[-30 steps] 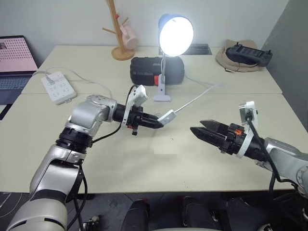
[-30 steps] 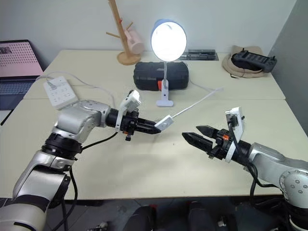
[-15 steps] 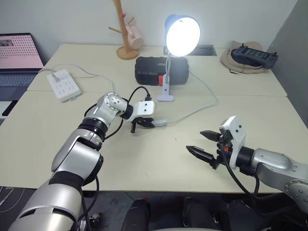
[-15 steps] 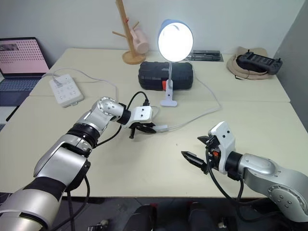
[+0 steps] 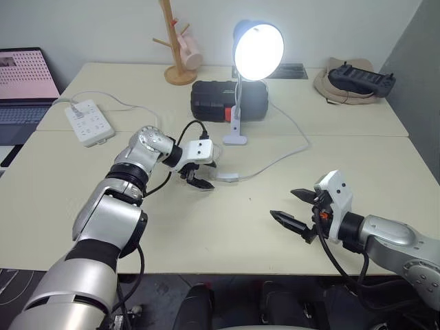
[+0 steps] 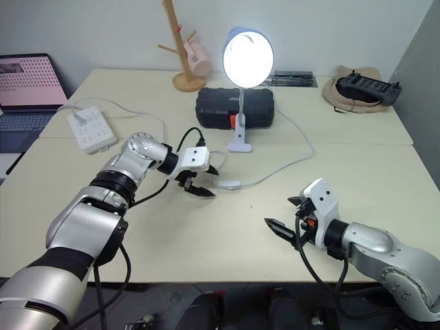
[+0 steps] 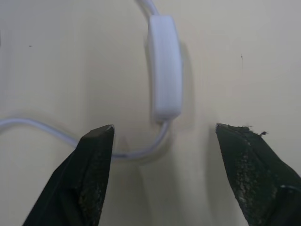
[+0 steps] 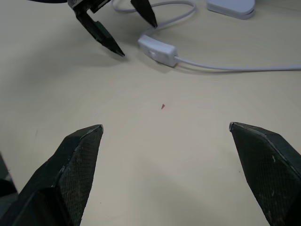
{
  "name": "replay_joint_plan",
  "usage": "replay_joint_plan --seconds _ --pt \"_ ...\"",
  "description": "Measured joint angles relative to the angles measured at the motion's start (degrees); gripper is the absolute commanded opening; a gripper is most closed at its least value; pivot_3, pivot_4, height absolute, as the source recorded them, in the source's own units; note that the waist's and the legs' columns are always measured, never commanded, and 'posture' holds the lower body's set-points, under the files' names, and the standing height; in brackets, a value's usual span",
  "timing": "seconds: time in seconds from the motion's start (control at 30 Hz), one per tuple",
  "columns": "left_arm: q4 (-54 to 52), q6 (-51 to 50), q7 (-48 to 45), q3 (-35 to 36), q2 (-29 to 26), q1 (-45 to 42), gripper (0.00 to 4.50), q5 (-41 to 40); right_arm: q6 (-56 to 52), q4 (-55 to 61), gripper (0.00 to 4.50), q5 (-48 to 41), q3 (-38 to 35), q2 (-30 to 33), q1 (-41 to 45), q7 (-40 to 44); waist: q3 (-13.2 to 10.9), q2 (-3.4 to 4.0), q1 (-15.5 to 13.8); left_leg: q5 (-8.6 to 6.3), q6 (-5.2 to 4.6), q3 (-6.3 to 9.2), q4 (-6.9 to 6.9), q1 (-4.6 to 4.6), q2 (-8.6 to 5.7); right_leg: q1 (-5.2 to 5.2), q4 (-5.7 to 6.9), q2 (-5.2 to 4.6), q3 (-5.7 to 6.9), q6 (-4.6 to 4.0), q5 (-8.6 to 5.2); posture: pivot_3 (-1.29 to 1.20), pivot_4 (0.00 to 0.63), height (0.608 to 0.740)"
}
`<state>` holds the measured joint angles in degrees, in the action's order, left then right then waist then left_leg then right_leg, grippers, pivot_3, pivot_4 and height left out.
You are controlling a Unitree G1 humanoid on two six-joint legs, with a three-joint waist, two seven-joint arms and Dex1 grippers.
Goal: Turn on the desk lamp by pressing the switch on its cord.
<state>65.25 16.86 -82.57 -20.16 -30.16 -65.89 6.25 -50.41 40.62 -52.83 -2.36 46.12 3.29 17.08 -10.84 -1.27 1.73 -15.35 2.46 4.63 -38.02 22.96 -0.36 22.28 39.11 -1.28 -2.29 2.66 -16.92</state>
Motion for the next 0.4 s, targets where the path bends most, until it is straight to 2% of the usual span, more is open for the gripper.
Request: replay_joint_plan --seconds 0.17,0.4 --pt "-15.2 -12.6 -3.9 9.3 -9.1 2.4 4.41 -7.6 0.0 -5.0 4.50 0.8 -4.8 6.6 1.8 8.7 0.0 0.01 0.3 0.00 0.00 0.07 0.06 -0.06 0.07 0.00 0.00 -0.01 -0.06 -0.01 -0.01 0.00 0.150 0.740" --pt "-34.7 -26.2 1.2 14.7 -15.1 18.0 4.41 -11.0 2.7 -11.8 4.50 5.2 -6.9 8.7 2.5 15.9 0.0 0.03 0.1 0.00 0.00 0.14 -0.01 -0.07 0.17 -0.04 0.05 -0.03 -0.01 -0.01 0.00 0.00 0.150 0.740"
